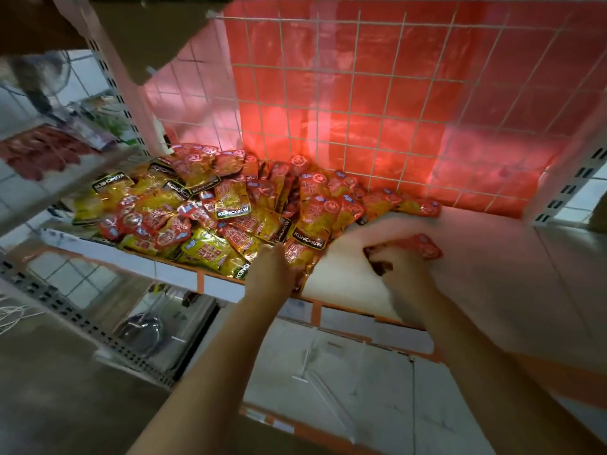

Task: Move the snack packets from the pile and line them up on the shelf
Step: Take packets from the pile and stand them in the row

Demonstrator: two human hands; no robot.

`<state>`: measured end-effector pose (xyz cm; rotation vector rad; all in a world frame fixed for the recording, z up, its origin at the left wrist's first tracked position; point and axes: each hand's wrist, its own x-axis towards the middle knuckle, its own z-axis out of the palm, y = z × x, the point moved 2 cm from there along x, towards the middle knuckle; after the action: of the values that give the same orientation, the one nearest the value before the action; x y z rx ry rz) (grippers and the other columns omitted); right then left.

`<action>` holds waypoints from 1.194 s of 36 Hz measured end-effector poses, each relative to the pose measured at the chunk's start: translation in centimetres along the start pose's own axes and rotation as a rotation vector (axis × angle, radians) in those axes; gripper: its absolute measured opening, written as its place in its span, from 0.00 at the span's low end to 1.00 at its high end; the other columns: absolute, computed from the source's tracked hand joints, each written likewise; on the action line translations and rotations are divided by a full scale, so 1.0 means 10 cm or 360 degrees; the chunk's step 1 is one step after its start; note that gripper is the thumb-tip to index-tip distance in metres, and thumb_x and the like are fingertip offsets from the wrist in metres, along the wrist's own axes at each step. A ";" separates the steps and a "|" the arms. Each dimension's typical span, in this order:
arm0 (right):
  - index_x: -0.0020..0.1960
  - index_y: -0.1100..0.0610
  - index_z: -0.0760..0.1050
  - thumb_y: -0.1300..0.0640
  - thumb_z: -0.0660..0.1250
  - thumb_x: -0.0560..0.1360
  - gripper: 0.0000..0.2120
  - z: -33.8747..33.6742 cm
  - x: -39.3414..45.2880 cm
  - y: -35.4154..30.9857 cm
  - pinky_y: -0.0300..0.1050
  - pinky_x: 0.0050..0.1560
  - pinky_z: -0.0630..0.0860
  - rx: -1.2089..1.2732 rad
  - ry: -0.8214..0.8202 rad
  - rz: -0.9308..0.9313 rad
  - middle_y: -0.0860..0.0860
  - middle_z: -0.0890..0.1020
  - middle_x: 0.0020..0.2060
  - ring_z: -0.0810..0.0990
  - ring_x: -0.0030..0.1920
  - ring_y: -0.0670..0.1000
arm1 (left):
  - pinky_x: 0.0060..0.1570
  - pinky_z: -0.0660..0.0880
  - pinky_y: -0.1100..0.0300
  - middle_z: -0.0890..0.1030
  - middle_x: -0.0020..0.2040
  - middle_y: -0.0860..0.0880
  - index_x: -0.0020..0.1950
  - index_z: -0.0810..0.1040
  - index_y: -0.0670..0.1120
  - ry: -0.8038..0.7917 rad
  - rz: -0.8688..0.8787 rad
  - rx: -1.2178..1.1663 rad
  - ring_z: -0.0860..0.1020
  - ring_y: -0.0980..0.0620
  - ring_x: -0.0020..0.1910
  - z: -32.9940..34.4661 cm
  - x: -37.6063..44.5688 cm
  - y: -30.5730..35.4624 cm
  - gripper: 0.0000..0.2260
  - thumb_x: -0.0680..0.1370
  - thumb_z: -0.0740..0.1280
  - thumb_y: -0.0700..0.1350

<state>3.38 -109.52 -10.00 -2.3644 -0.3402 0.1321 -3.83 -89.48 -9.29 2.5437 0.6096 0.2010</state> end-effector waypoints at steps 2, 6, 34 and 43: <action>0.52 0.64 0.81 0.73 0.62 0.72 0.14 -0.04 -0.07 -0.01 0.52 0.59 0.72 -0.0067 0.0054 -0.0081 0.58 0.81 0.53 0.76 0.57 0.58 | 0.36 0.64 0.59 0.76 0.43 0.43 0.47 0.74 0.40 -0.0013 0.0019 -0.0036 0.71 0.47 0.39 -0.01 0.02 -0.02 0.14 0.74 0.70 0.50; 0.50 0.61 0.81 0.67 0.62 0.73 0.11 -0.21 -0.17 0.00 0.48 0.50 0.74 -0.0211 0.0394 -0.0012 0.58 0.82 0.48 0.78 0.50 0.61 | 0.39 0.67 0.58 0.75 0.39 0.45 0.43 0.71 0.42 -0.0145 0.0020 -0.0202 0.75 0.45 0.41 -0.02 0.03 0.03 0.12 0.72 0.72 0.47; 0.54 0.55 0.71 0.65 0.66 0.75 0.11 -0.35 -0.38 0.04 0.55 0.48 0.79 0.1128 0.0342 0.0492 0.57 0.80 0.52 0.80 0.47 0.58 | 0.44 0.73 0.49 0.75 0.42 0.42 0.41 0.66 0.45 0.0052 0.0144 -0.1495 0.75 0.44 0.45 -0.14 -0.18 0.23 0.11 0.73 0.68 0.36; 0.44 0.53 0.73 0.69 0.64 0.75 0.11 -0.81 -0.75 0.24 0.48 0.50 0.75 0.1144 0.0310 0.0371 0.51 0.79 0.41 0.77 0.46 0.54 | 0.43 0.75 0.54 0.76 0.40 0.49 0.41 0.66 0.45 -0.0317 0.0224 -0.1787 0.78 0.54 0.41 0.23 -0.50 0.80 0.12 0.76 0.63 0.30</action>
<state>-1.78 -118.63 -5.75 -1.6752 0.0787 0.1087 -4.63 -98.99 -7.28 1.4816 0.1382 0.2428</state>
